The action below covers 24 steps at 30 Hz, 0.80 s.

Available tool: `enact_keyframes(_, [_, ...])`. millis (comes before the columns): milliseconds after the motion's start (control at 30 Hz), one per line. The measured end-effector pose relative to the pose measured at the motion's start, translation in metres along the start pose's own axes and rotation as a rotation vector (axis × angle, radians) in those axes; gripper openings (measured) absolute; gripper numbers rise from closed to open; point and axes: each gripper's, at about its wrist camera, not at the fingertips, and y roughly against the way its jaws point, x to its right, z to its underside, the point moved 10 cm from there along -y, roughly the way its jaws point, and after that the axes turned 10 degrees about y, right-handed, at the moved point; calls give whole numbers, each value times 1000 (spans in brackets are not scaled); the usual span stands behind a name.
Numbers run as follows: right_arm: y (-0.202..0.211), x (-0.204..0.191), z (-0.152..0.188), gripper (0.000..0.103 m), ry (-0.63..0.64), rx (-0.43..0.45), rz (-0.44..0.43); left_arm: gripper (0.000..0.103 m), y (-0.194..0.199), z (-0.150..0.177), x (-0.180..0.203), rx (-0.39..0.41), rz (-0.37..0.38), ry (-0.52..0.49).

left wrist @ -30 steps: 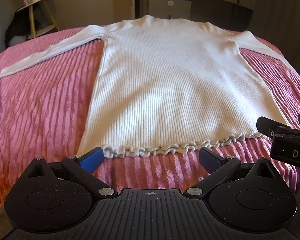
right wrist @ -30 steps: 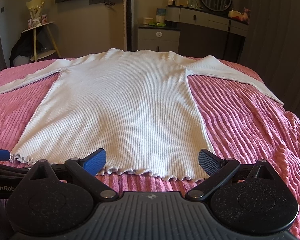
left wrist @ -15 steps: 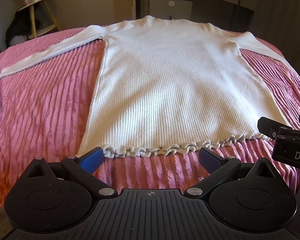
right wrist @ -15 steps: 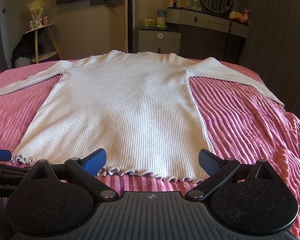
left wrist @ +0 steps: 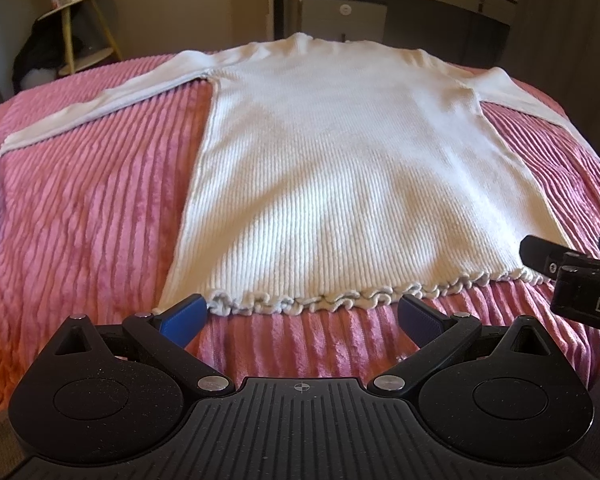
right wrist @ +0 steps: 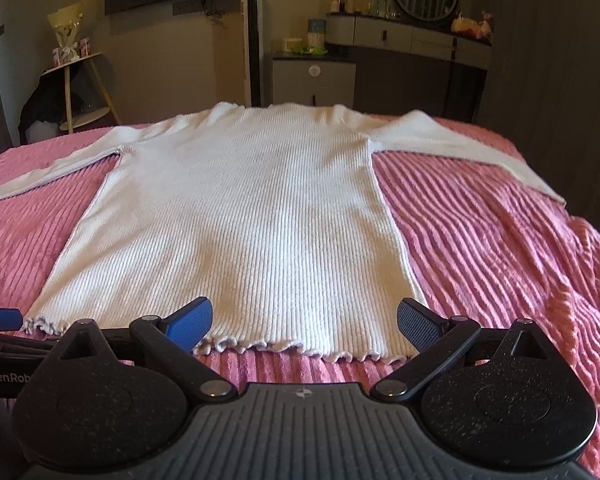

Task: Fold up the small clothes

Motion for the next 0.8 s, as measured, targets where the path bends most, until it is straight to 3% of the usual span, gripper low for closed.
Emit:
enact_keyframes(267, [-8,-3,-1,99,-112,-18,-173,103,-1,0,2,-20,24,8])
enact_keyframes(433, [-30,10,-8,99,-264,-47,-279,103,0,-10,-3,-8,6,29])
enact_keyframes(533, [-50,16,-18,99,-331,-58,-362,103,-1,-33,-6,33,-6,46])
enact_keyframes(700, [-89,33,-53,99,-332,-16,-331,103,-24,-95,1,108,7,109])
enact_keyframes(800, [-123,46,-56,98,-378,-57,-306,103,-52,-129,9,150,-6,128])
